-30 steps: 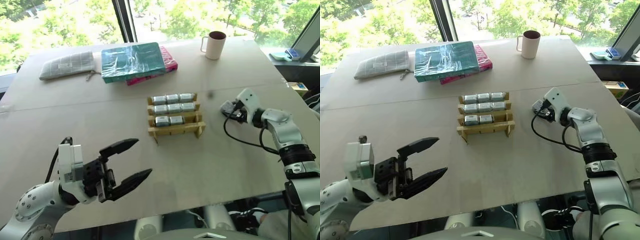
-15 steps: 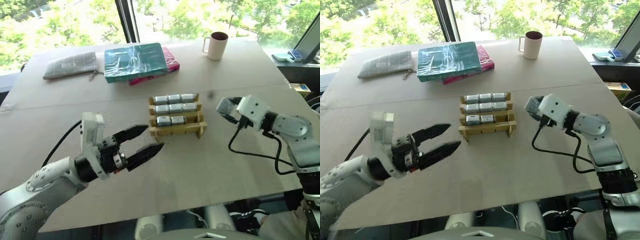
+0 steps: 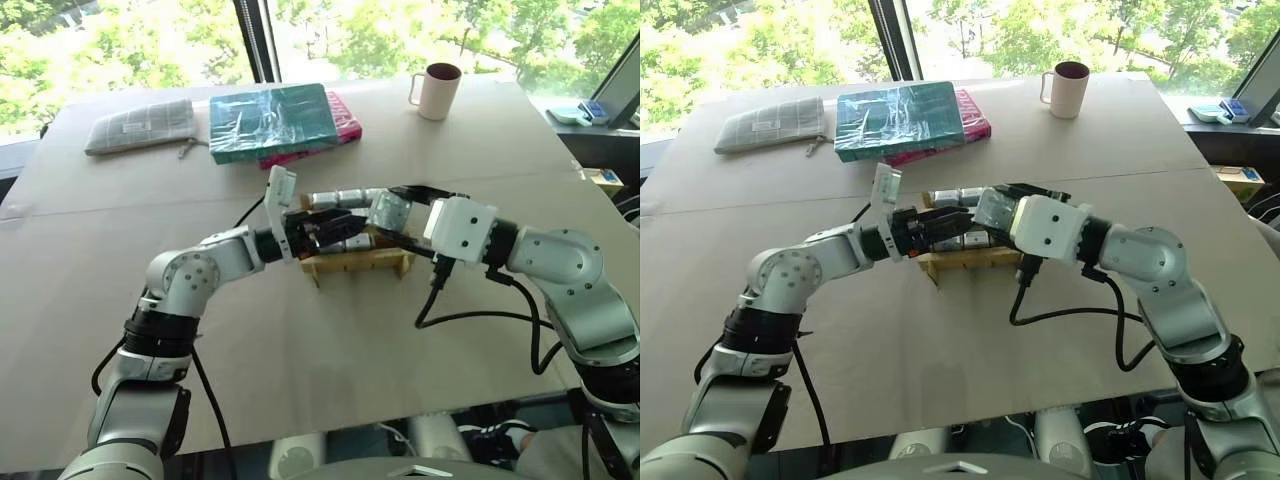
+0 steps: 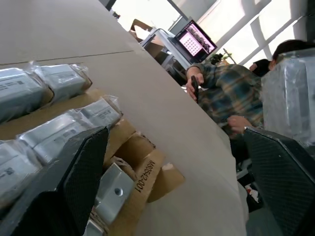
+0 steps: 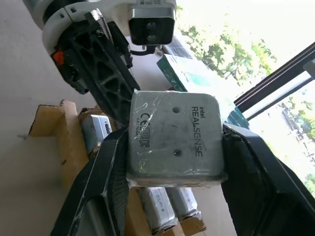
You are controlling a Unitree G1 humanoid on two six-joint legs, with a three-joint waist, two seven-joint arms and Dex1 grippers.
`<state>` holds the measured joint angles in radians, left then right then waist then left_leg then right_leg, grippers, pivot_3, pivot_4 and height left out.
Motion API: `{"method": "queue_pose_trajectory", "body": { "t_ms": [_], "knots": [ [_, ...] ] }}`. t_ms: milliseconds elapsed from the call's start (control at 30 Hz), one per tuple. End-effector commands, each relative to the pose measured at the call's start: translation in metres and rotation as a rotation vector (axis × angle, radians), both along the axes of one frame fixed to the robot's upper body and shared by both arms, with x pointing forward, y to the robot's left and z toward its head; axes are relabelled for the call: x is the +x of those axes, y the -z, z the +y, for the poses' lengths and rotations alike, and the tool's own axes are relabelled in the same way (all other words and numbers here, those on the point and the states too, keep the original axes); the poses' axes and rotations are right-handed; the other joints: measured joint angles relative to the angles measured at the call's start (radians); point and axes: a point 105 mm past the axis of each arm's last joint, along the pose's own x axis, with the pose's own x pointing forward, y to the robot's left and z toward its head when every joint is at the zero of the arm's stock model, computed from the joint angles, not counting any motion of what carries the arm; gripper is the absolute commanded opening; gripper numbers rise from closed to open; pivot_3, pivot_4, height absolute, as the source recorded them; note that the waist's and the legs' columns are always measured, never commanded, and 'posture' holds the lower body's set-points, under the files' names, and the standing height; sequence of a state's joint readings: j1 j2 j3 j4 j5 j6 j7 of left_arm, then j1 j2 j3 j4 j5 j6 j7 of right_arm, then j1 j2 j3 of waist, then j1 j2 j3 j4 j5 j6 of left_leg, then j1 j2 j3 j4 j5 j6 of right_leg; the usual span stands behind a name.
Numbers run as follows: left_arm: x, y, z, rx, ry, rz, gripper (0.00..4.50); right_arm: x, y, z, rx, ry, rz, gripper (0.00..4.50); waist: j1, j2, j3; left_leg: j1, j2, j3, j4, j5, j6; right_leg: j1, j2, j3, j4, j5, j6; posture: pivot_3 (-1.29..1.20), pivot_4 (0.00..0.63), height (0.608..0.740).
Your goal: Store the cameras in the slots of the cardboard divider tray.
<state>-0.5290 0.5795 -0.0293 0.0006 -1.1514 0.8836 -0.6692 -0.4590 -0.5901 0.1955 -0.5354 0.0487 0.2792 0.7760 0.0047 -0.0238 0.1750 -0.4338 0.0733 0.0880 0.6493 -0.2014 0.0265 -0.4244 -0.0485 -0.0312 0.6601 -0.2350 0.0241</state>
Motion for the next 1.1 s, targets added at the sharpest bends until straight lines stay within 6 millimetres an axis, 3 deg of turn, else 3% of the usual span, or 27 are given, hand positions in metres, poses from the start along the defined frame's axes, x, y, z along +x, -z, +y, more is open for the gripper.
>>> {"method": "queue_pose_trajectory", "body": {
  "t_ms": [33, 167, 300, 567, 967, 1100],
  "knots": [
    [-0.015, -0.014, 0.009, -0.070, 0.070, -0.018, 4.50, 0.002, -0.003, -0.004, -0.011, 0.024, -0.030, 2.02, -0.001, 0.000, 0.000, 0.000, 0.000, 0.000, 0.000, 0.000, 0.000, 0.000, 0.000, 0.000, 0.000, 0.000, 0.001, 0.00, 0.150, 0.740],
    [-0.029, -0.012, 0.019, -0.083, 0.107, -0.006, 4.50, 0.004, 0.001, -0.009, -0.032, 0.040, -0.021, 2.02, -0.004, 0.000, 0.000, 0.002, 0.000, -0.001, 0.001, 0.000, 0.000, 0.001, -0.001, -0.001, 0.002, -0.001, 0.000, 0.00, 0.150, 0.740],
    [-0.029, -0.007, 0.022, -0.070, 0.098, 0.001, 4.50, -0.001, 0.001, -0.003, -0.023, 0.007, -0.027, 2.02, -0.002, 0.000, 0.000, 0.001, 0.000, -0.001, 0.002, 0.000, 0.000, 0.001, -0.001, -0.001, 0.002, -0.002, -0.002, 0.00, 0.150, 0.740],
    [-0.019, -0.020, 0.003, -0.079, 0.104, -0.004, 4.50, -0.012, 0.006, 0.016, -0.013, -0.072, -0.016, 2.02, 0.004, 0.000, 0.000, 0.001, 0.000, -0.002, 0.002, 0.000, 0.000, 0.002, -0.001, -0.001, 0.002, -0.001, 0.001, 0.00, 0.150, 0.740],
    [-0.016, -0.036, -0.026, -0.071, 0.150, -0.012, 4.50, -0.005, 0.006, 0.023, -0.014, -0.101, -0.033, 2.02, 0.007, 0.000, 0.000, 0.001, 0.000, -0.002, 0.002, 0.000, 0.000, 0.002, 0.000, -0.001, 0.002, 0.000, 0.000, 0.00, 0.150, 0.740],
    [-0.018, -0.043, -0.034, -0.072, 0.167, -0.016, 2.74, -0.006, 0.005, 0.024, -0.011, -0.105, -0.039, 2.01, 0.007, 0.000, 0.000, 0.001, 0.000, -0.002, 0.003, 0.000, 0.000, 0.002, 0.000, -0.001, 0.002, 0.000, 0.000, 0.00, 0.150, 0.740]
  ]
}}
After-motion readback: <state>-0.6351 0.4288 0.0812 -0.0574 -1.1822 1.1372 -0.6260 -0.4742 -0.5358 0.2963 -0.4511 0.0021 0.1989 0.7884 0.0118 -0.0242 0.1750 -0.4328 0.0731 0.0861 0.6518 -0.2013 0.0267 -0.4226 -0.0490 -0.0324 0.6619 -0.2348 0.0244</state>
